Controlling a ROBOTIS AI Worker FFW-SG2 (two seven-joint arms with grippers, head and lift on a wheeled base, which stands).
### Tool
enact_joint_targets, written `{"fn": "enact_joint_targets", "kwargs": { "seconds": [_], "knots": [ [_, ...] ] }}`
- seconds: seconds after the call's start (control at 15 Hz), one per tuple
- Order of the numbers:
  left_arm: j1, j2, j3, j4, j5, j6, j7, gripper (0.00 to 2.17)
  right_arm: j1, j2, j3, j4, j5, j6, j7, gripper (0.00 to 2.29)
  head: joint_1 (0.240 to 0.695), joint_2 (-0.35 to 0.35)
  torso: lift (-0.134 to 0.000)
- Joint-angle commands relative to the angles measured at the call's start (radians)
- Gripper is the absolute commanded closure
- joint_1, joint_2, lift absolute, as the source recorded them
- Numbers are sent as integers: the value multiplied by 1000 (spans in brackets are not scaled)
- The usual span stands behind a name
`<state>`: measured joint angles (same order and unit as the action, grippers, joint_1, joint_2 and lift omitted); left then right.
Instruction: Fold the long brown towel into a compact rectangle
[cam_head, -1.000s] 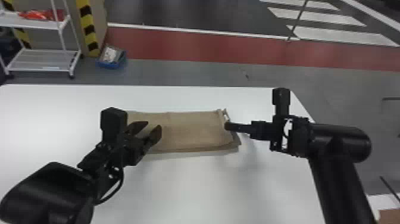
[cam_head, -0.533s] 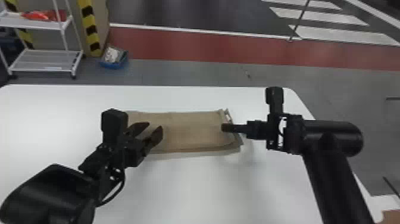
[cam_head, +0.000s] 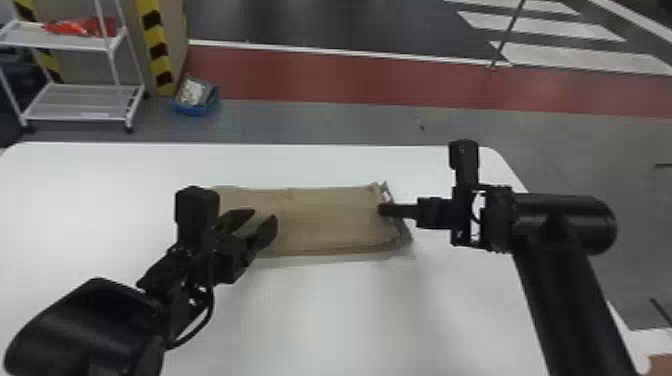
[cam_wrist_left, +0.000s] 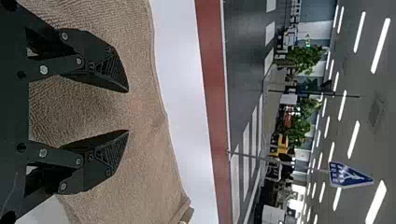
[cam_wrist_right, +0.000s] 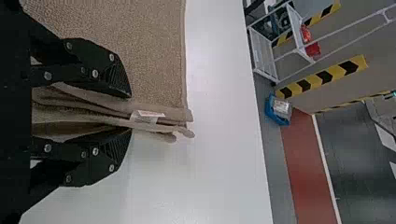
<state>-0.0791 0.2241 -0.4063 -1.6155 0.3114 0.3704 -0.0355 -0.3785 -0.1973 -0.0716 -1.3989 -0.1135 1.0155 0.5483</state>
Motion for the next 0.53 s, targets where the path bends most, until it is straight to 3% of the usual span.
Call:
{"fn": "enact_joint_targets", "kwargs": {
  "seconds": [0.0, 0.27, 0.47],
  "knots": [
    [4, 1, 3, -3, 0, 0, -1, 684, -10, -1, -5, 12, -6, 5, 4, 1031, 695, -171, -128],
    [7, 1, 6, -17, -3, 6, 0, 687, 4, -1, -25, 8, -34, 21, 21, 1484, 695, -170, -128],
    [10, 4, 12, -24, -3, 3, 0, 684, 16, -4, -31, -35, -58, 48, 24, 1484, 695, -166, -128]
  ]
}}
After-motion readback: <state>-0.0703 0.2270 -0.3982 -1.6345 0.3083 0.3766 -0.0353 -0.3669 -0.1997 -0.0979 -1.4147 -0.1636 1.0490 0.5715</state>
